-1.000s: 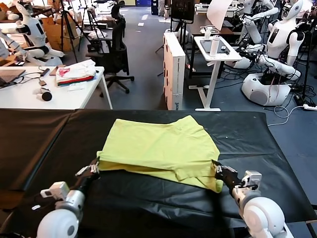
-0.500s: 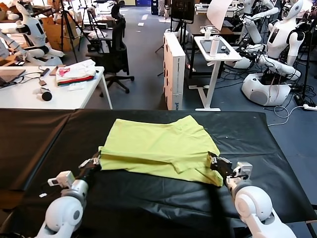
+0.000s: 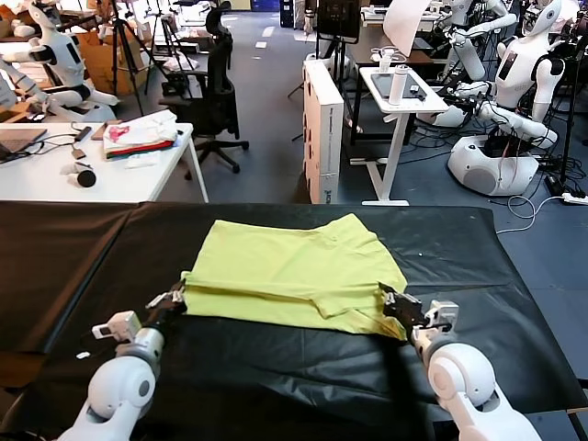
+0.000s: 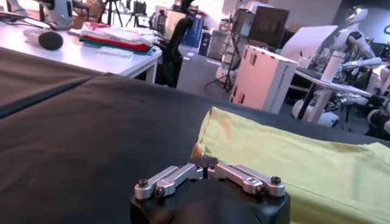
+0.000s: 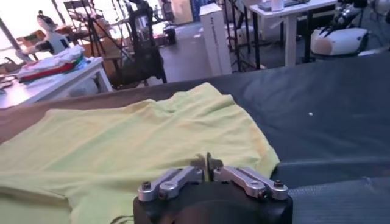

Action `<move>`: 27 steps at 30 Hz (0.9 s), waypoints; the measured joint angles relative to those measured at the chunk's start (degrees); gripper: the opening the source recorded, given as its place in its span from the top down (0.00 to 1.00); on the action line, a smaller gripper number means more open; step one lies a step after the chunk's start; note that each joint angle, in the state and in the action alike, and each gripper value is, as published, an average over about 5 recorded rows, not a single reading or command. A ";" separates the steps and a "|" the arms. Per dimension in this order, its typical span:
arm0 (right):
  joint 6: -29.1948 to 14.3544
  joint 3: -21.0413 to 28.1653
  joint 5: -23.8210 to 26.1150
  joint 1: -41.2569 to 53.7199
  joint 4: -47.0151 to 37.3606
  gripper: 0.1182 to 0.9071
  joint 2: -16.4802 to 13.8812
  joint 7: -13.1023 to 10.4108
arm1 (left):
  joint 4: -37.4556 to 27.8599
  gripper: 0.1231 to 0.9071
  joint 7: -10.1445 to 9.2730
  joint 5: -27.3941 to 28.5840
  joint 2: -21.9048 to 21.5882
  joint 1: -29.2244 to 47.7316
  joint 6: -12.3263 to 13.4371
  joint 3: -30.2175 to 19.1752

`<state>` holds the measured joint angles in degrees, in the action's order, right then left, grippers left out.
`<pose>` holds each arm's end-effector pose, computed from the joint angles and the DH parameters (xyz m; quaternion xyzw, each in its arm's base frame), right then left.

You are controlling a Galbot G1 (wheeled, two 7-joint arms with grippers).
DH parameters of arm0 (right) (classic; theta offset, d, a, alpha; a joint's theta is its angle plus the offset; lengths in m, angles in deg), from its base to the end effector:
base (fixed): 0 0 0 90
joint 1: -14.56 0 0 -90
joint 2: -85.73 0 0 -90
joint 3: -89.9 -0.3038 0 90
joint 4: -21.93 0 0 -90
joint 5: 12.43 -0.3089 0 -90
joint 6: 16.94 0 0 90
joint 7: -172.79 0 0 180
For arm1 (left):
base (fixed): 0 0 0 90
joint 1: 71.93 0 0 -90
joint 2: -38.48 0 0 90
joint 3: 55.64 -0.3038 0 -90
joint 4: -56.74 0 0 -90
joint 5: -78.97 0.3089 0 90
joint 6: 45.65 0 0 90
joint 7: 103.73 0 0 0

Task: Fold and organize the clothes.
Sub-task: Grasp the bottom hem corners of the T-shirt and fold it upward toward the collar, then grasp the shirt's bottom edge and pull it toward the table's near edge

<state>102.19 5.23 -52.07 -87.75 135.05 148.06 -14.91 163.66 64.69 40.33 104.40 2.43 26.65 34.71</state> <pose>0.2393 -0.0614 -0.2302 0.0987 -0.9683 -0.0739 0.2172 0.2321 0.0889 -0.2670 0.0227 -0.9792 0.1068 0.1713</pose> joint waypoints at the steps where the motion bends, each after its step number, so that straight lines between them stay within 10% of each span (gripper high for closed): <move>1: 0.43 -0.33 0.35 -0.37 0.48 0.21 -0.26 -0.01 | 0.03 0.48 0.00 0.04 -0.03 -0.11 0.00 0.09; 8: 3.96 -3.56 3.01 -5.92 5.70 0.00 -3.49 0.03 | 2.22 0.03 -0.52 0.49 -0.81 -2.15 -1.46 1.22; 20: 6.01 -6.10 5.87 -17.29 13.22 0.01 -6.45 0.89 | 6.20 0.00 -0.09 2.91 0.54 -8.37 -1.43 1.51; 27: 6.03 -5.45 5.98 -18.04 12.50 0.24 -6.40 1.40 | 6.18 0.00 0.07 2.82 0.50 -9.05 -1.00 1.54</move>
<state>108.23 -0.22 -46.09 -105.79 147.56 141.66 -13.51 169.84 64.76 43.15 104.90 -6.62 25.65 36.26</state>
